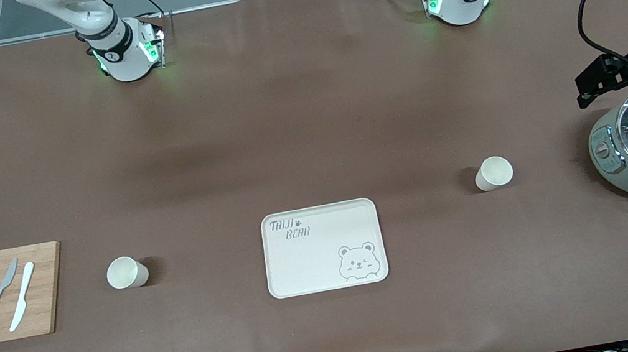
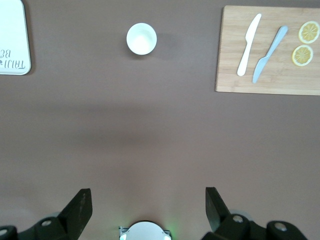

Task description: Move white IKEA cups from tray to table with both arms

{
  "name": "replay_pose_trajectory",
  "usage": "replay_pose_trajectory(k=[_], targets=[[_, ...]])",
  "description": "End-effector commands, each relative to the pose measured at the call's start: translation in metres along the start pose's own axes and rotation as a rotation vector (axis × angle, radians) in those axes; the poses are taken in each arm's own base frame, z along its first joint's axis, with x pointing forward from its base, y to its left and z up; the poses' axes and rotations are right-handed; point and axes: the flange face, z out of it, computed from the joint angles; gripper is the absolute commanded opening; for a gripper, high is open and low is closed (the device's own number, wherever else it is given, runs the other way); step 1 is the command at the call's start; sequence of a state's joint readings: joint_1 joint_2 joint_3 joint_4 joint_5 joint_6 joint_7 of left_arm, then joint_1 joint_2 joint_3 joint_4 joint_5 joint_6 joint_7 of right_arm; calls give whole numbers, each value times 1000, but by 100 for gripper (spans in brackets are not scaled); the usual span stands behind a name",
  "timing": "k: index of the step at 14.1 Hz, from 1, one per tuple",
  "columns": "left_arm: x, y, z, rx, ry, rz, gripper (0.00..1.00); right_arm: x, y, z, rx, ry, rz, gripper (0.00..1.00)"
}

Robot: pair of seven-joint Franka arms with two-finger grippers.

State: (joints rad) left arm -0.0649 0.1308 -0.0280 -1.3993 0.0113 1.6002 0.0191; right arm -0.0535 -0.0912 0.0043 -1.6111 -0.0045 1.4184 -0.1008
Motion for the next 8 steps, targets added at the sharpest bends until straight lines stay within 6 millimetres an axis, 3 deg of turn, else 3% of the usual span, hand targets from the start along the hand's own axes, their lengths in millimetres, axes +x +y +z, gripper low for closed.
replay_pose_trajectory(k=[1, 8], targets=[[-1, -2, -2, 12, 9, 6, 100, -3, -7, 2, -19, 8, 16, 100], [0, -3, 1, 12, 3, 8, 100, -17, 6, 0, -9, 17, -30, 100]])
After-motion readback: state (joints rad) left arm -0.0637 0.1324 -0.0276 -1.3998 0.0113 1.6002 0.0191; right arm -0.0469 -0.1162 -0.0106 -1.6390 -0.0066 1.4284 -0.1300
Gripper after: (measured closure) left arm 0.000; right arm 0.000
